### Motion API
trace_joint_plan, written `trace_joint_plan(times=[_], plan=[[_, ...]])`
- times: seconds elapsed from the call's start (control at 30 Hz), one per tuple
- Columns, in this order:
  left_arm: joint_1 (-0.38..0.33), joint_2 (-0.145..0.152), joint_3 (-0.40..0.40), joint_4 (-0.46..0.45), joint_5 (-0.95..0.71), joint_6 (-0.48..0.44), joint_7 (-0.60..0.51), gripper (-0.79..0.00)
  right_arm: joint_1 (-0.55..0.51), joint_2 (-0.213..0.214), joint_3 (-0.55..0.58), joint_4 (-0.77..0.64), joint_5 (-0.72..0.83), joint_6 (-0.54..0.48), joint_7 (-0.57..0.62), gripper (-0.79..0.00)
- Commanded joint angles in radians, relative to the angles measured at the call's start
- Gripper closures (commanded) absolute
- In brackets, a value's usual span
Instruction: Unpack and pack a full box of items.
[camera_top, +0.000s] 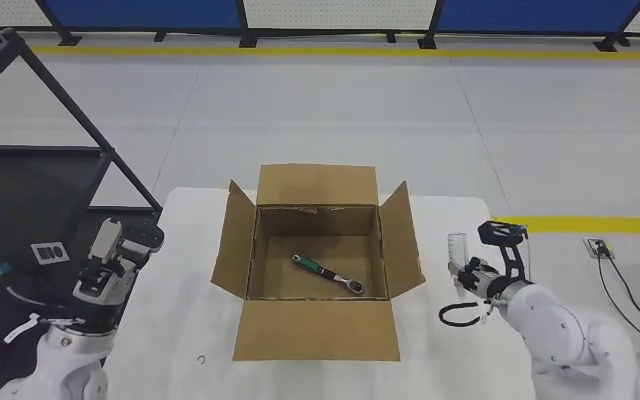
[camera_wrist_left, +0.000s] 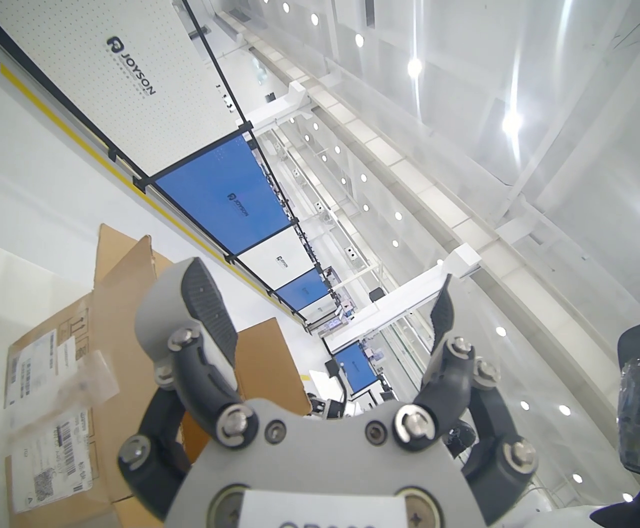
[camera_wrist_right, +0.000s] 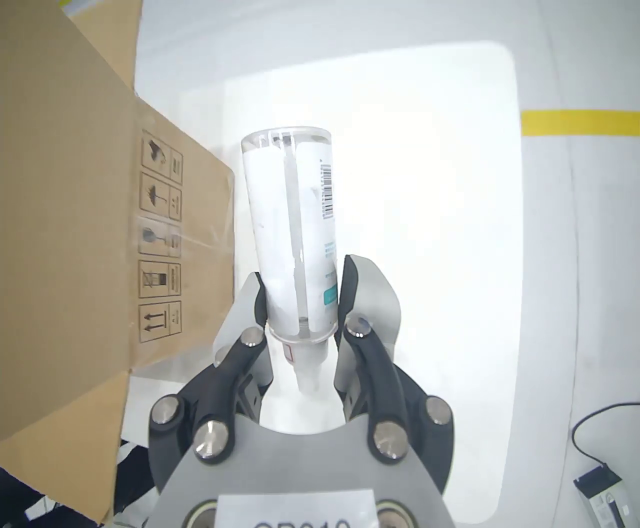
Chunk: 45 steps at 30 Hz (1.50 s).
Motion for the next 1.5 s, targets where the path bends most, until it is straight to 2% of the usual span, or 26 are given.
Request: trace_joint_plan(times=[0.0, 0.13, 0.2, 0.4, 0.77, 0.8, 0.9, 0.97, 1.07, 1.47], plan=[[-0.002, 0.001, -0.001, 0.002, 0.001, 0.003, 0.007, -0.785, 0.011, 0.001, -0.002, 0.077, 0.025, -0.008, -0.003, 0.0], [-0.004, 0.002, 0.0, 0.002, 0.006, 0.005, 0.014, -0.785, 0.032, 0.004, -0.004, 0.199, 0.037, -0.009, -0.006, 0.0], [-0.004, 0.003, 0.0, 0.002, 0.006, 0.005, 0.016, -0.785, 0.037, 0.006, -0.002, 0.239, 0.067, -0.046, -0.019, 0.0], [-0.006, 0.004, 0.009, 0.004, 0.014, 0.008, 0.021, -0.785, 0.048, 0.013, 0.014, 0.352, 0.088, -0.056, -0.05, 0.0], [0.002, 0.006, 0.016, -0.005, 0.021, 0.015, 0.038, -0.785, 0.067, 0.023, 0.008, 0.43, 0.102, -0.058, -0.083, 0.0], [0.003, 0.006, 0.015, -0.006, 0.017, 0.012, 0.042, -0.785, 0.068, 0.024, 0.007, 0.431, 0.103, -0.058, -0.084, -0.068], [0.005, 0.006, 0.014, -0.007, 0.008, 0.009, 0.048, -0.785, 0.069, 0.027, 0.004, 0.433, 0.105, -0.053, -0.084, -0.095], [0.006, 0.007, 0.013, -0.007, 0.007, 0.01, 0.048, -0.785, 0.069, 0.028, 0.002, 0.432, 0.107, -0.05, -0.085, -0.219], [0.006, 0.007, 0.013, -0.008, 0.003, 0.008, 0.05, -0.785, 0.069, 0.031, -0.001, 0.431, 0.108, -0.046, -0.086, -0.277], [0.009, 0.01, 0.01, -0.011, -0.007, 0.012, 0.053, -0.785, 0.058, 0.042, -0.005, 0.395, 0.111, -0.019, -0.078, -0.329]])
